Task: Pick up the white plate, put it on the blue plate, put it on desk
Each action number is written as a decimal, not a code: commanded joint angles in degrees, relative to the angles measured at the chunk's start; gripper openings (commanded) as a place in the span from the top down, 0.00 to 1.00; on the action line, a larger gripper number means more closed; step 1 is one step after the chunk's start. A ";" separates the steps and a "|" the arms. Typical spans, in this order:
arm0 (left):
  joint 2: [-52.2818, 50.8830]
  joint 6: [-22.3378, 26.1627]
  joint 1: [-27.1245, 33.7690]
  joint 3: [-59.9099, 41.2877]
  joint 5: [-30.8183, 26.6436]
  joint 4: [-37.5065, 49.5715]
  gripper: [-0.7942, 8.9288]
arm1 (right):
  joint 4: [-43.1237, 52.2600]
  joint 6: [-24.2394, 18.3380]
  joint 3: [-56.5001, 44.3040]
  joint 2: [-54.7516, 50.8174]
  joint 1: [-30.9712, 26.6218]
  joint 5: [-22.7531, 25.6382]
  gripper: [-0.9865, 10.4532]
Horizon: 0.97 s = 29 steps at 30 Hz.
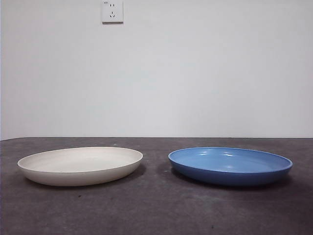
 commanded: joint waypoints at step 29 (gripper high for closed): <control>6.91 -11.74 0.11 18.45 3.69 -11.93 0.91 | -6.34 8.46 17.88 1.79 -0.02 -2.43 0.91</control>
